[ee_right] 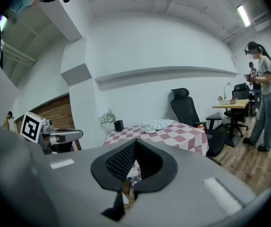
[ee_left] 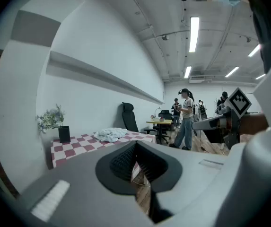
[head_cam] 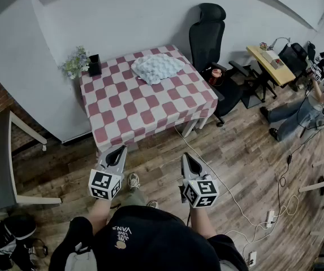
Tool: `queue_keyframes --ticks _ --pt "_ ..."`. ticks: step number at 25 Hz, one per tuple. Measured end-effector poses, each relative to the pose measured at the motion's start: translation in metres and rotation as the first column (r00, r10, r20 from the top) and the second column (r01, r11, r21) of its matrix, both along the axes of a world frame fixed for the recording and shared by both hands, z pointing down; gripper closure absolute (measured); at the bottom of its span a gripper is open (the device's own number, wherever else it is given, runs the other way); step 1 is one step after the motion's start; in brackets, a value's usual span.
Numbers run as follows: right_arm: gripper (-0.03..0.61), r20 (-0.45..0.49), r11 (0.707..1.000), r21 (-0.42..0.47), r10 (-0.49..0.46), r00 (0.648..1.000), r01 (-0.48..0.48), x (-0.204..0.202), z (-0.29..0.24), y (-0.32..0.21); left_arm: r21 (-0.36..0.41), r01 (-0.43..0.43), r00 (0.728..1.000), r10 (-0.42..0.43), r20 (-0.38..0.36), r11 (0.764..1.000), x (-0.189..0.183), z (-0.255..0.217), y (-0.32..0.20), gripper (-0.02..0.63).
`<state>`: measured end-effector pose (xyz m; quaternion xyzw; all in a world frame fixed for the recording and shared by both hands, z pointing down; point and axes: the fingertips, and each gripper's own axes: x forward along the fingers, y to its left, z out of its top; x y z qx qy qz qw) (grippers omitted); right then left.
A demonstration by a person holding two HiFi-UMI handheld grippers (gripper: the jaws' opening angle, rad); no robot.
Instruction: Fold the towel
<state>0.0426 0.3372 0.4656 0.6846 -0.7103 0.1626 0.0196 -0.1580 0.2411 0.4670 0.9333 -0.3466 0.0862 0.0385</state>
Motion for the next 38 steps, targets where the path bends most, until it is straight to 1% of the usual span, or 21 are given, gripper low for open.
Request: queue_keyframes --ticks 4,8,10,13,14,15,16,17,18,21,25,29,34,38 --pt "0.574 0.005 1.000 0.002 -0.009 1.000 0.009 -0.003 0.001 0.006 0.007 0.000 1.000 0.000 0.000 1.000 0.001 -0.002 0.006 0.612" --pt "0.574 0.035 1.000 0.026 -0.017 0.999 0.016 -0.002 0.002 0.007 0.014 -0.015 1.000 0.016 -0.007 1.000 0.004 -0.001 0.011 0.612" --pt "0.574 0.043 0.999 0.036 -0.011 0.999 0.009 0.001 0.004 0.006 0.015 -0.031 0.999 0.031 -0.007 0.999 0.008 0.002 0.013 0.611" --pt "0.574 0.057 0.999 0.028 -0.019 0.998 0.017 0.004 0.007 -0.005 0.019 -0.065 0.998 0.065 -0.017 0.998 0.017 0.004 0.008 0.606" --pt "0.544 0.059 0.999 0.026 -0.021 0.998 0.020 0.004 0.008 -0.010 0.019 -0.070 0.997 0.070 -0.021 0.997 0.019 0.004 0.002 0.602" --pt "0.508 0.058 1.000 0.022 -0.020 0.998 0.018 0.007 0.009 -0.016 0.018 -0.072 0.997 0.072 -0.022 0.997 0.023 0.006 -0.004 0.569" --pt "0.489 0.057 1.000 0.017 -0.016 0.998 0.015 0.010 0.012 -0.022 0.014 -0.073 0.997 0.073 -0.021 0.997 0.026 0.008 -0.012 0.495" --pt "0.479 0.056 1.000 0.011 -0.012 0.998 0.011 0.015 0.015 -0.029 0.008 -0.074 0.997 0.074 -0.018 0.997 0.030 0.010 -0.021 0.446" --pt "0.466 0.055 1.000 0.006 -0.008 0.998 0.008 0.019 0.017 -0.037 0.001 -0.076 0.997 0.076 -0.015 0.997 0.034 0.011 -0.030 0.437" --pt "0.453 0.052 1.000 -0.007 0.003 0.999 -0.003 0.029 0.018 -0.066 -0.019 -0.086 0.996 0.086 -0.007 0.996 0.041 0.015 -0.061 0.428" --pt "0.453 0.044 1.000 -0.017 0.017 0.999 -0.017 0.044 0.015 -0.114 -0.034 -0.086 0.996 0.086 -0.004 0.996 0.051 0.018 -0.115 0.425" --pt "0.453 0.035 0.999 -0.022 0.047 0.998 -0.046 0.060 0.010 -0.164 -0.047 -0.108 0.994 0.108 -0.004 0.993 0.065 0.018 -0.167 0.425" --pt "0.453 0.043 0.997 -0.027 0.076 0.996 -0.074 0.068 0.010 -0.223 -0.056 -0.133 0.991 0.133 0.004 0.990 0.072 0.018 -0.227 0.425" --pt "0.453 0.051 0.995 -0.038 0.099 0.994 -0.097 0.073 0.013 -0.257 -0.067 -0.162 0.987 0.162 0.003 0.985 0.076 0.020 -0.261 0.425"
